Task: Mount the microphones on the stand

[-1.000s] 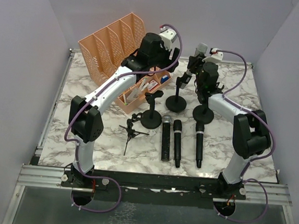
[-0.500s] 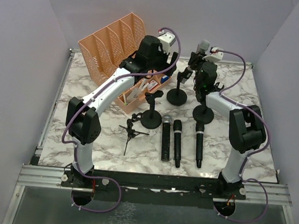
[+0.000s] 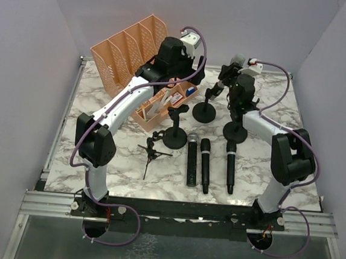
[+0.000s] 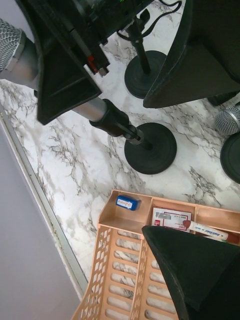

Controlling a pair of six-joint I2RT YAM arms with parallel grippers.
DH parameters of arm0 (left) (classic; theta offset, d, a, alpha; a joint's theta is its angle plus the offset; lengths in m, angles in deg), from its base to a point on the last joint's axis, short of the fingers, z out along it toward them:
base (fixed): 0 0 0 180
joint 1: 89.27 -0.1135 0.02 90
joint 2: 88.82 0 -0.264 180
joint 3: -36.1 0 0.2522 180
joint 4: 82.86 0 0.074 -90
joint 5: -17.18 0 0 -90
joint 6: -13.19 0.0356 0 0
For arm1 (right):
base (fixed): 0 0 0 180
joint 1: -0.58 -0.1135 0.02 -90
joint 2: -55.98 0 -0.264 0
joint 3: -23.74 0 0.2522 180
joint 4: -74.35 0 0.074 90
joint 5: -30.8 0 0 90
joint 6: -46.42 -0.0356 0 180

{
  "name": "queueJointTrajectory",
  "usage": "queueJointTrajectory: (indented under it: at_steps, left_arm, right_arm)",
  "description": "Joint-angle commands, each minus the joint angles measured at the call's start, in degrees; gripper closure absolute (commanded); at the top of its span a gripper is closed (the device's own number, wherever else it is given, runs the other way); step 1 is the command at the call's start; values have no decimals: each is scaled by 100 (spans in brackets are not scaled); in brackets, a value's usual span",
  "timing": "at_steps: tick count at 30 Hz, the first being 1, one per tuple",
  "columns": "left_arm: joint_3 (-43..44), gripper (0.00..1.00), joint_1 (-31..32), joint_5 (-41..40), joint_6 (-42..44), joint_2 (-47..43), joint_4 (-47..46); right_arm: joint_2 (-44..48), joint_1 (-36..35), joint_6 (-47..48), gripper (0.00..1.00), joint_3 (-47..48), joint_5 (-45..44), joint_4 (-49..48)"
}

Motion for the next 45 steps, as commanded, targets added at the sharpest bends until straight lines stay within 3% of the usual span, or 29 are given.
queueJointTrajectory:
  at_steps: [1, 4, 8, 17, 27, 31, 37, 45]
  left_arm:
    - [187, 1, -108, 188, -101, -215, 105]
    - [173, 1, -157, 310, -73, -231, 102]
    - [166, 1, -236, 496, -92, -240, 106]
    - [186, 1, -411, 992, -316, -304, 213]
    - [476, 1, -402, 1520, -498, -234, 524]
    - [540, 1, -245, 1629, -543, -161, 531]
    - [547, 2, 126, 1585, -505, -52, 535]
    - [448, 1, 327, 1380, -284, -45, 535]
  right_arm:
    - [585, 1, -440, 41, -256, 193, 985]
    - [888, 5, -573, 29, -299, 437, 1524]
    - [1274, -1, -704, 22, -108, 742, 2664]
    - [2440, 0, -467, 21, 173, 535, 4868]
    - [3445, 8, -909, 24, 491, -962, 8104]
    - [3589, 13, -1338, 24, 339, -566, 9084]
    - [3946, 3, -1595, 26, -989, 1132, 9290]
    - [3787, -129, -1737, 32, -2328, 1954, 8474]
